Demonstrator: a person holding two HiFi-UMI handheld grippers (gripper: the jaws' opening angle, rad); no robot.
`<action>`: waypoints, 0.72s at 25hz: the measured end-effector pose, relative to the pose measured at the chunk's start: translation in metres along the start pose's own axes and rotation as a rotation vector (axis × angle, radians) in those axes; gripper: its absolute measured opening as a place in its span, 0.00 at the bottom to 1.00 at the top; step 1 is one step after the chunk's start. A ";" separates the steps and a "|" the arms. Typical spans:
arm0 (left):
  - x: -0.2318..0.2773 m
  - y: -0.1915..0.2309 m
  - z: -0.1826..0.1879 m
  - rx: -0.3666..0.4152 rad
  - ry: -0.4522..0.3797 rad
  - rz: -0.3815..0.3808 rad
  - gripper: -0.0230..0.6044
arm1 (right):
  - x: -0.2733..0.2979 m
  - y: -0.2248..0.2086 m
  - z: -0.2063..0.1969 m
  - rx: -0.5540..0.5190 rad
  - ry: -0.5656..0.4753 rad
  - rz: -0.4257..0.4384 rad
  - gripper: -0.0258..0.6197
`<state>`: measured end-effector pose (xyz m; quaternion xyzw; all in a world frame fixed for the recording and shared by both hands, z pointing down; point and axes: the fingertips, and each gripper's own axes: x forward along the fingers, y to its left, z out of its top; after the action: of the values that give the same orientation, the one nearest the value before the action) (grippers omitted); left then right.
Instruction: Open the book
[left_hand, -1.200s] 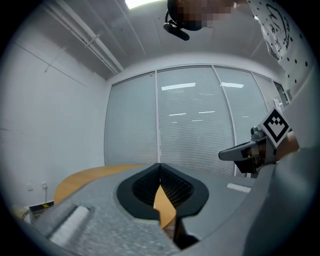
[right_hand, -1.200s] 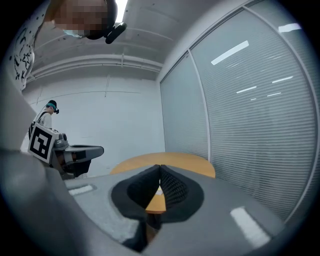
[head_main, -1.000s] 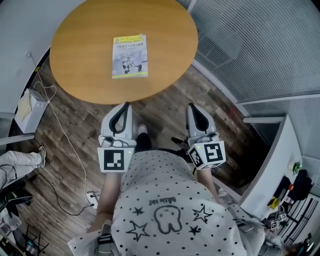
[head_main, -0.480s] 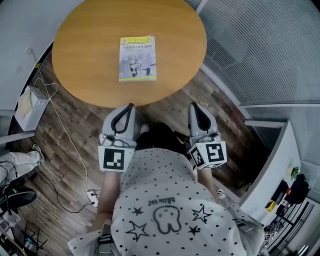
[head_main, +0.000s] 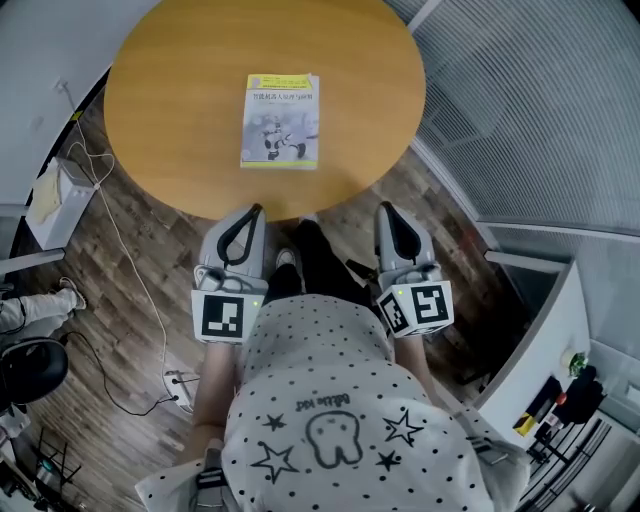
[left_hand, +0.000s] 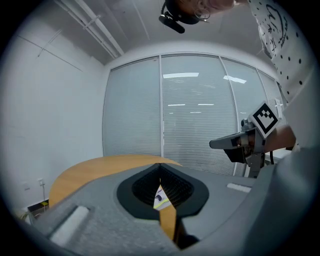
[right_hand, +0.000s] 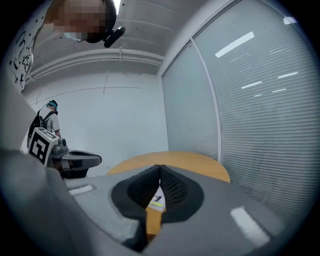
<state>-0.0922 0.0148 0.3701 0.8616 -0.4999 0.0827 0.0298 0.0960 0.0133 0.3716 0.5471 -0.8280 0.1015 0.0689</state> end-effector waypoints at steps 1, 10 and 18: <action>0.004 0.003 0.000 -0.004 0.000 0.012 0.05 | 0.006 -0.003 0.001 -0.001 0.002 0.008 0.04; 0.047 0.031 0.014 -0.042 -0.020 0.136 0.05 | 0.067 -0.043 0.026 -0.022 -0.023 0.084 0.04; 0.090 0.041 0.020 -0.053 -0.021 0.216 0.05 | 0.113 -0.085 0.036 -0.031 -0.020 0.135 0.04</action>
<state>-0.0817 -0.0854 0.3646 0.8025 -0.5921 0.0632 0.0384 0.1297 -0.1287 0.3696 0.4901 -0.8650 0.0878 0.0619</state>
